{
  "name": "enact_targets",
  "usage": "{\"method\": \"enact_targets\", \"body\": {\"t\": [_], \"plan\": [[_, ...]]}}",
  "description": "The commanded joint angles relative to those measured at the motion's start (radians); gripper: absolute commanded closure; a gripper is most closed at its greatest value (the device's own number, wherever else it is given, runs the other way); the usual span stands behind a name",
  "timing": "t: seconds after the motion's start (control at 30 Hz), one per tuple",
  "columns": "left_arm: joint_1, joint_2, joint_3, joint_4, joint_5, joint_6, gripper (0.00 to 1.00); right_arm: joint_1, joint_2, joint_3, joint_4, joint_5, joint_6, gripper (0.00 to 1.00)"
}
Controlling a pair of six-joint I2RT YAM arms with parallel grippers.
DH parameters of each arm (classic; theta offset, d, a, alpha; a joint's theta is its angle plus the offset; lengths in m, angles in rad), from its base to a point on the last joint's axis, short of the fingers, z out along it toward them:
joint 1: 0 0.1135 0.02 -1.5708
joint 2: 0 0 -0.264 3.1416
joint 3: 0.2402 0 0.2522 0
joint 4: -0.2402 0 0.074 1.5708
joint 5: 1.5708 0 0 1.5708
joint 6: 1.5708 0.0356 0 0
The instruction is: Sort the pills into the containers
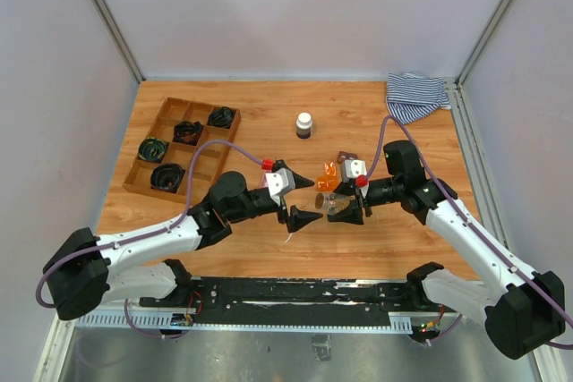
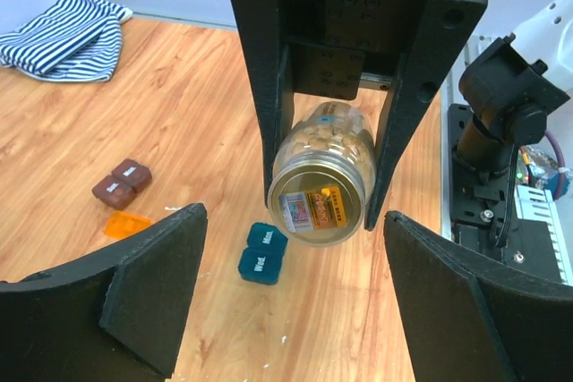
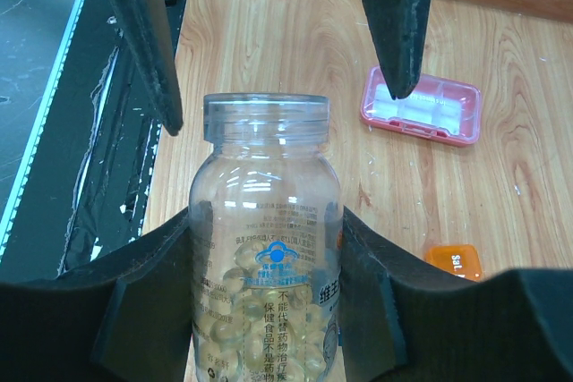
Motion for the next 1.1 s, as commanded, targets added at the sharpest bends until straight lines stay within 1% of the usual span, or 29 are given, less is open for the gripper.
{"method": "enact_targets", "body": {"t": [0.0,0.23,0.43,0.57,0.67,0.73,0.8,0.93,0.97,1.07], "plan": [[0.002,0.023,0.047,0.045,0.026,0.031,0.15,-0.009,-0.016,0.017,0.006,-0.033,-0.016,0.99],[0.002,0.04,0.062,0.05,0.025,0.015,0.28,-0.009,-0.015,0.017,0.007,-0.03,-0.017,0.99],[0.002,0.056,0.063,0.076,0.041,-0.009,0.43,-0.009,-0.014,0.016,0.007,-0.031,-0.016,0.99],[0.003,0.068,0.069,0.077,0.064,-0.019,0.48,-0.009,-0.013,0.015,0.007,-0.03,-0.016,0.99],[0.002,0.076,0.071,0.077,0.079,-0.03,0.55,-0.009,-0.013,0.016,0.006,-0.03,-0.016,0.99],[0.002,0.079,0.073,0.077,0.087,-0.039,0.6,-0.009,-0.014,0.015,0.006,-0.029,-0.016,0.99],[0.002,0.082,0.073,0.077,0.092,-0.051,0.7,-0.009,-0.013,0.017,0.006,-0.029,-0.017,0.99],[0.002,0.091,0.071,0.09,0.089,-0.119,0.97,-0.009,-0.013,0.016,0.006,-0.025,-0.017,0.99],[0.002,0.095,0.069,0.097,0.08,-0.151,0.99,-0.01,-0.01,0.016,0.007,-0.024,-0.016,0.99],[0.003,0.102,0.064,0.106,-0.012,-0.297,1.0,-0.012,-0.01,0.017,0.006,-0.021,-0.014,0.99]]}}
